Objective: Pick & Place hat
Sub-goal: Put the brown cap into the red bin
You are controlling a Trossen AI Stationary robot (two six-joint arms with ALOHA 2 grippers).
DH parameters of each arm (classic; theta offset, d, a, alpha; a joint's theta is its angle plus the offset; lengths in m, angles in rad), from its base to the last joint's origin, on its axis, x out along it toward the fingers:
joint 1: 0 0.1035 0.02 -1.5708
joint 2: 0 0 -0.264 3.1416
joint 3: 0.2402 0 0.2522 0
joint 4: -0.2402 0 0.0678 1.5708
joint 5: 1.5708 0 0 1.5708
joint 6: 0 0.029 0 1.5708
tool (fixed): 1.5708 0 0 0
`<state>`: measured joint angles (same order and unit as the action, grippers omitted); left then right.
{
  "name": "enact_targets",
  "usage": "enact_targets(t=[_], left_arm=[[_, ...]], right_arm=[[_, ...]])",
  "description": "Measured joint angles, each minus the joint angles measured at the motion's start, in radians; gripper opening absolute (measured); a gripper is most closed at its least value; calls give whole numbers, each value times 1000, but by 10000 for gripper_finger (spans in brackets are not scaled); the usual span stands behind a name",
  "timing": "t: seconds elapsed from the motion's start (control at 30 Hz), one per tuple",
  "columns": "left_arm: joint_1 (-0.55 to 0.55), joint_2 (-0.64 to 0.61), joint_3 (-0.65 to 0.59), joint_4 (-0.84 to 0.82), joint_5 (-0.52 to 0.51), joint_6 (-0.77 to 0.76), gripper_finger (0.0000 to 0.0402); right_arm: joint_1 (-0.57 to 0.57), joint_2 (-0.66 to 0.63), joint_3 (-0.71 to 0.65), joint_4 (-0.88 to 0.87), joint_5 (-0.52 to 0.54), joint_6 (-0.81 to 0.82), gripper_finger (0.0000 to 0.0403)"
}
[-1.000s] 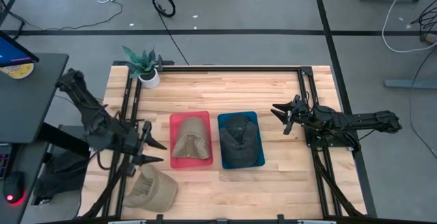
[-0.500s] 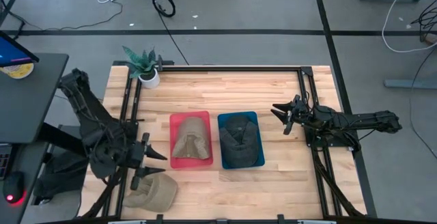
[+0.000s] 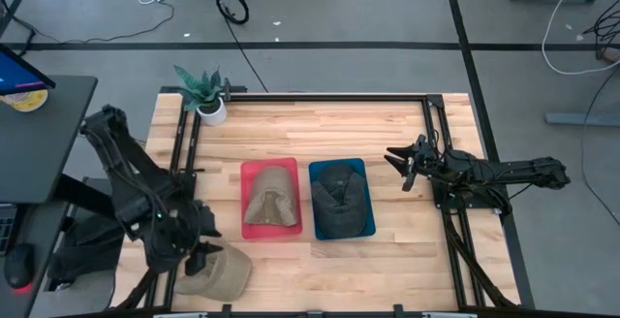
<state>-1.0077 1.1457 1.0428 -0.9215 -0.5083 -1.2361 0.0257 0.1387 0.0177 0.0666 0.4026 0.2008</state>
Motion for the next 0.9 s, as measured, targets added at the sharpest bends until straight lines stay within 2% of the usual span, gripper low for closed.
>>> enact_targets(t=[0.23,0.37,0.9], left_arm=[[8,104,0,0,213,-225,181],[13,157,0,0,315,-297,181],[32,292,0,3,353,-461,181]], right_arm=[[0,0,0,0,0,0,137],[0,0,0,0,0,0,137],[0,0,0,0,0,0,137]])
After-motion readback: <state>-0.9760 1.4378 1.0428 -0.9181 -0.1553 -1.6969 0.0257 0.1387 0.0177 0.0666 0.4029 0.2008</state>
